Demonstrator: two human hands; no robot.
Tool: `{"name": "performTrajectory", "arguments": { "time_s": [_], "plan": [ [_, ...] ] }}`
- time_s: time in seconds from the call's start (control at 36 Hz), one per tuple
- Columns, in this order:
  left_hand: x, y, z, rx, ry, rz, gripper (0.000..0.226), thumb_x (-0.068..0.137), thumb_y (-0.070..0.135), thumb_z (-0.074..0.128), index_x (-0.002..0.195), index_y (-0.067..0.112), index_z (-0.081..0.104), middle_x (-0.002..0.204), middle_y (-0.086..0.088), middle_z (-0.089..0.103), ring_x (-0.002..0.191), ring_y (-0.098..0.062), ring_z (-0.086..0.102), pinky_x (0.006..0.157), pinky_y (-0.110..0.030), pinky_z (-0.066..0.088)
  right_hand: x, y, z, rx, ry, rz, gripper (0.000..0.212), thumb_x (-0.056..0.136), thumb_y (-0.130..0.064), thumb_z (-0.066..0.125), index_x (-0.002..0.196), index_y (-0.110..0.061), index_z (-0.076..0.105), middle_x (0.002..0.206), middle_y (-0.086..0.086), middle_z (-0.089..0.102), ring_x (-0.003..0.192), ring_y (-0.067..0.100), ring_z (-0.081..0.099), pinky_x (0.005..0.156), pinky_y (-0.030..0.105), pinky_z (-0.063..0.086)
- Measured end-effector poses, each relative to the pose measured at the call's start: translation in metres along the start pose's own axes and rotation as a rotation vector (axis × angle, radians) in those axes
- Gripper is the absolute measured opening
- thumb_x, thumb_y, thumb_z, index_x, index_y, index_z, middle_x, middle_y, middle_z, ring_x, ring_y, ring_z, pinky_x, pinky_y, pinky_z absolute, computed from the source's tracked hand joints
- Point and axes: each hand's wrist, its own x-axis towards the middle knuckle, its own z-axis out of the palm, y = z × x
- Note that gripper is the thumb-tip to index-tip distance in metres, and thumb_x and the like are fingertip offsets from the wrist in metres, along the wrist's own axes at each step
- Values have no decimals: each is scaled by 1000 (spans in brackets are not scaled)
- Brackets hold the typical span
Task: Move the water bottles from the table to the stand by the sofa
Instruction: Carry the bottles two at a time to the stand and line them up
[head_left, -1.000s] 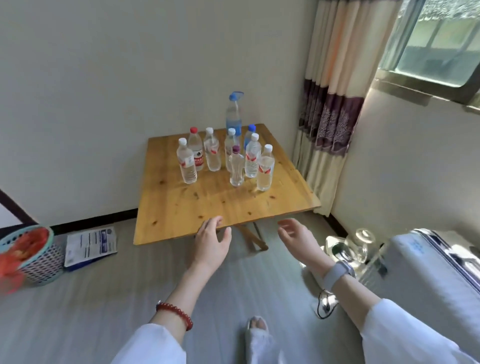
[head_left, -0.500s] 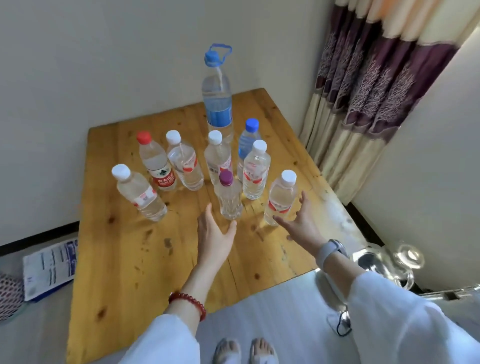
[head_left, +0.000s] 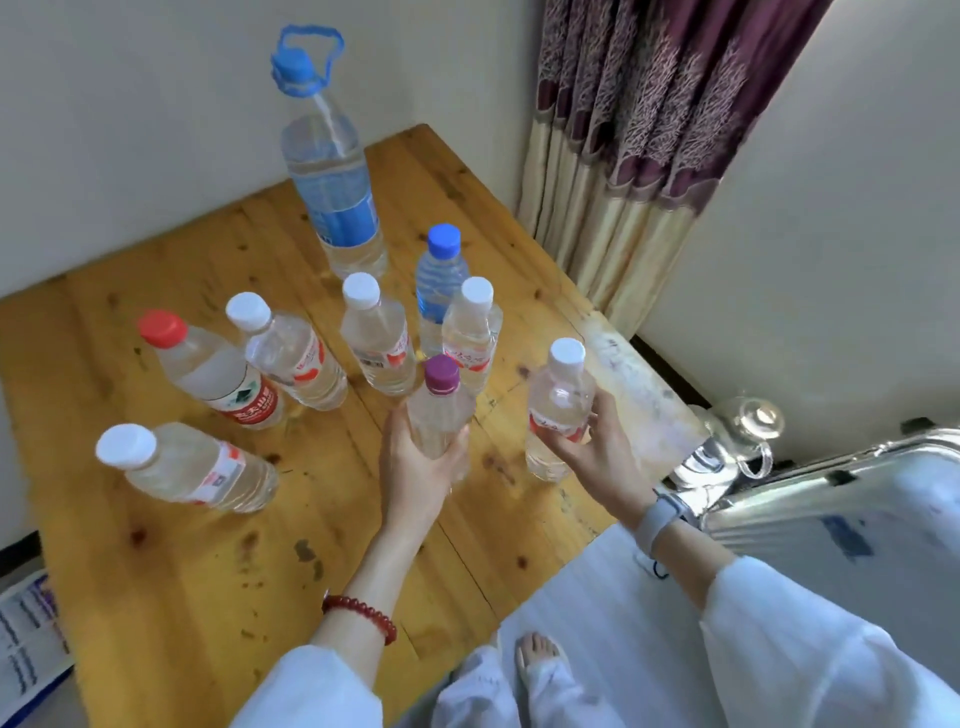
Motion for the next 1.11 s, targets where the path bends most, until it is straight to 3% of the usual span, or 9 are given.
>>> {"name": "performTrajectory", "arguments": {
  "time_s": [0.08,0.17,0.28,0.44,0.53,0.69,0.89,1.03,1.11],
  "plan": [
    [-11,14,1,1,-89,11,62,67,54,64,115,18,48,98,-4,58,87,-18,55,71,-23,44,-27,1,-16,11,58,17,47,71,-47,73,104,-49,39,118,-3,56,108,10,56,92,38,50],
    [-20,28,13,35,-218,56,72,66,61,59,118,13,49,97,-6,59,84,-21,55,67,-26,41,-59,5,-38,16,106,54,52,68,-56,71,109,-43,41,113,-11,59,105,3,58,91,36,51],
    [-41,51,46,69,-407,118,60,75,42,71,125,16,49,104,-12,61,91,-24,56,74,-31,43,-108,10,-78,-42,245,66,45,64,-68,65,102,-60,43,104,-27,60,95,-13,56,76,4,44],
    [-109,99,113,58,-685,215,59,63,63,58,109,25,55,80,8,62,71,-8,58,55,-9,35,-207,44,-148,-168,473,257,40,60,-77,55,92,-61,37,92,-32,53,87,-13,54,69,16,40],
    [-165,122,150,105,-825,326,52,70,57,66,108,23,55,86,-2,65,78,-19,60,58,-15,37,-272,62,-183,-187,584,375,46,60,-76,52,93,-49,35,88,-26,54,80,0,56,64,21,40],
    [-334,167,211,93,-1090,526,68,70,56,67,123,16,52,111,-5,67,98,-20,63,87,-38,50,-440,107,-241,-88,869,561,55,60,-75,55,96,-35,46,93,-13,64,85,12,61,79,38,50],
    [-567,199,243,75,-1347,770,35,70,54,67,94,36,49,75,9,63,70,-13,59,66,-32,48,-650,167,-285,10,1154,771,50,65,-68,58,94,-28,48,93,-4,64,85,23,60,75,37,48],
    [-718,217,259,89,-1554,867,38,67,60,62,91,35,47,71,12,59,65,-4,54,62,-27,45,-788,199,-304,10,1333,927,48,68,-66,56,99,-30,47,96,-5,62,85,24,59,70,33,44],
    [-800,225,275,134,-1658,928,49,65,62,62,89,20,52,69,4,57,64,-14,54,62,-36,47,-859,218,-315,21,1441,1008,45,73,-62,57,99,-27,48,98,-3,61,84,24,59,70,32,45]
  ]
}}
